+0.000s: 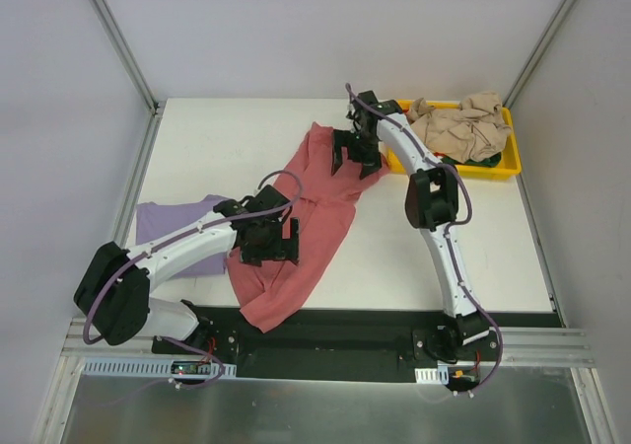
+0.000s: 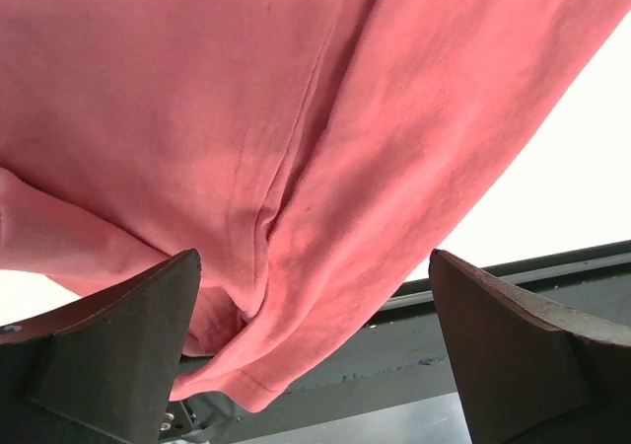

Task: Fold and stack the t-shirts
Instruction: Rotate the tshirt 90 degrees

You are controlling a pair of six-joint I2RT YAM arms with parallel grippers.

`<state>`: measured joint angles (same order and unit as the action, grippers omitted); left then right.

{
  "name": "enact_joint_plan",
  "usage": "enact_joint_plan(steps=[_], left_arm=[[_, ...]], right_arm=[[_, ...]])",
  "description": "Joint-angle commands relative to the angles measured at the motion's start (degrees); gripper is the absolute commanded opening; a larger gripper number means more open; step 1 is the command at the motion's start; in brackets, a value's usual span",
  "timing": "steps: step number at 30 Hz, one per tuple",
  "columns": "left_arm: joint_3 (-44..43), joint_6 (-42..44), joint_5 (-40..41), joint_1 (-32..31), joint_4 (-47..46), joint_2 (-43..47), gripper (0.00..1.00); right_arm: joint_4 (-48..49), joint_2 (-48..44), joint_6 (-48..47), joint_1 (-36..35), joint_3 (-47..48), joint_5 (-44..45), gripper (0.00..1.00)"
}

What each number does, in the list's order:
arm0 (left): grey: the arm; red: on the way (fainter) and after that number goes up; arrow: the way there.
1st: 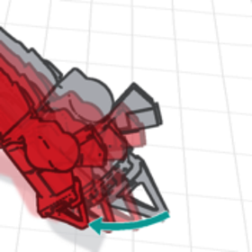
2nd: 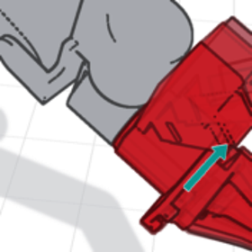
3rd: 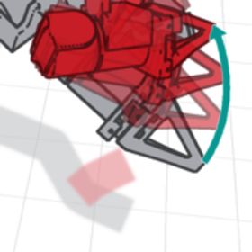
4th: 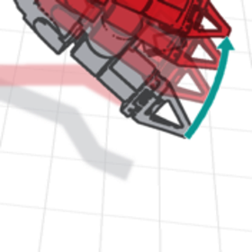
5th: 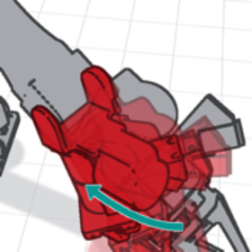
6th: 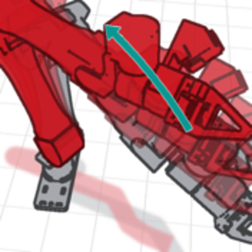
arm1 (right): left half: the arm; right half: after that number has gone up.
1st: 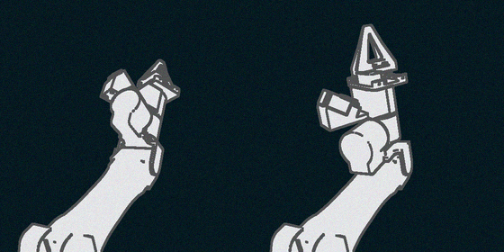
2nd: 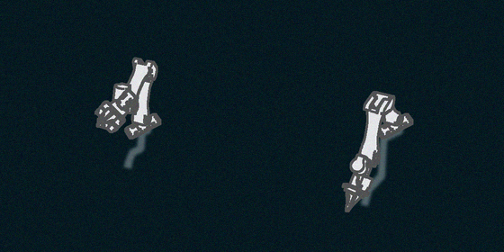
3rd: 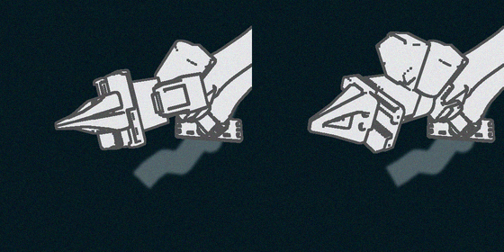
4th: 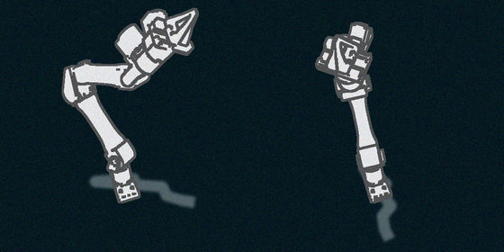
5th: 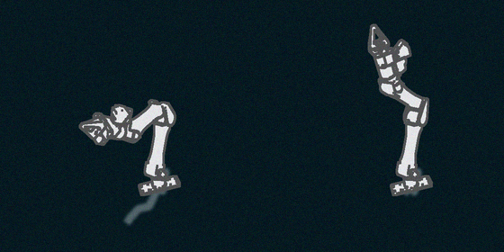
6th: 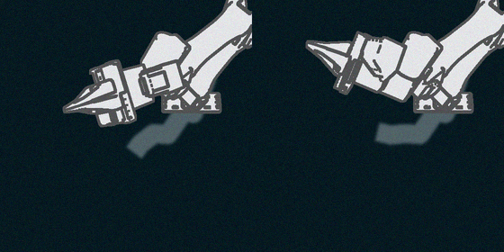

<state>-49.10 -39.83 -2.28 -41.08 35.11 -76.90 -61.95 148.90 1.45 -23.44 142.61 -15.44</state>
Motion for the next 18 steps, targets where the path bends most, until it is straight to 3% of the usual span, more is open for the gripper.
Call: enact_joint_plan(steps=[1, 6, 10, 14, 18], left_arm=[[-4.4, 3.0, 1.9, 0.7, 1.3, -0.3, 0.99], [-10.0, 5.2, 5.4, 1.4, 1.2, -0.1, 0.99], [-15.5, 7.4, 6.9, 3.4, 1.1, -2.5, 0.99], [-13.8, 6.3, 4.6, 7.6, 0.6, -2.8, 0.99], [-8.7, 5.0, 2.4, 9.1, -0.7, -1.3, 0.99]], right_arm=[[3.7, -5.4, 2.2, 1.9, -3.9, -3.4, 0.96], [5.8, -11.6, -0.9, 1.0, -5.2, -6.6, 0.96], [5.0, -19.8, -3.8, -0.5, -8.8, -3.6, 0.96], [6.0, -31.6, -2.9, -5.1, -25.7, 4.0, 0.96], [12.5, -39.4, 2.8, -10.3, -41.5, 4.2, 0.96]])
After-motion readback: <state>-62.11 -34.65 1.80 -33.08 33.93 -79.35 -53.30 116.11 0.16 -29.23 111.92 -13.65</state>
